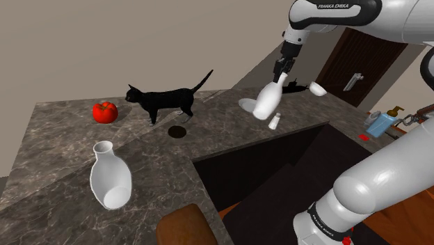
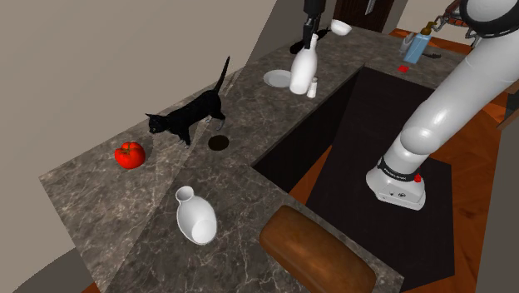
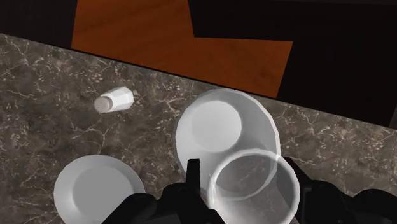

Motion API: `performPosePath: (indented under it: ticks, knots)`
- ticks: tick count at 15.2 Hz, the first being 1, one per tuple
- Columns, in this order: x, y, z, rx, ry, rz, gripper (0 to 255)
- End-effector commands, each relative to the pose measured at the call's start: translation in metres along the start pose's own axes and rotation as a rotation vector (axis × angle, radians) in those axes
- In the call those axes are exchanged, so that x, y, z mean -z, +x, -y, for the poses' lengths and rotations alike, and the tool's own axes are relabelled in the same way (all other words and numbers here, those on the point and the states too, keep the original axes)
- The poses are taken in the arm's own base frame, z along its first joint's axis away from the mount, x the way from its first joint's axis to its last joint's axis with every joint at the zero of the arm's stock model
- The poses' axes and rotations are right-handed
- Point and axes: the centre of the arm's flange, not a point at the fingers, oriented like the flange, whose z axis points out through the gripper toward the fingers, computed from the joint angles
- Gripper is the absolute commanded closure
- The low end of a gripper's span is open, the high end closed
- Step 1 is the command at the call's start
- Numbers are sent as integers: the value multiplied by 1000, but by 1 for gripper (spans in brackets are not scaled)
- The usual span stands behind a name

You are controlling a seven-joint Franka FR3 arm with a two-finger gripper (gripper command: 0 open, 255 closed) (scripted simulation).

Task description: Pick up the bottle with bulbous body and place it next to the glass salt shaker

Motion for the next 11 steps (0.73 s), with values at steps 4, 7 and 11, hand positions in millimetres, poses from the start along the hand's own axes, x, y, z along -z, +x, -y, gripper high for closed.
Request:
performPosePath:
  ticks: [4,7,11]
  knots:
    - [-26,0,0,0,0,-1,255]
    - [-42,1,0,0,0,-1,255]
    - [-63,2,0,0,0,-1,255]
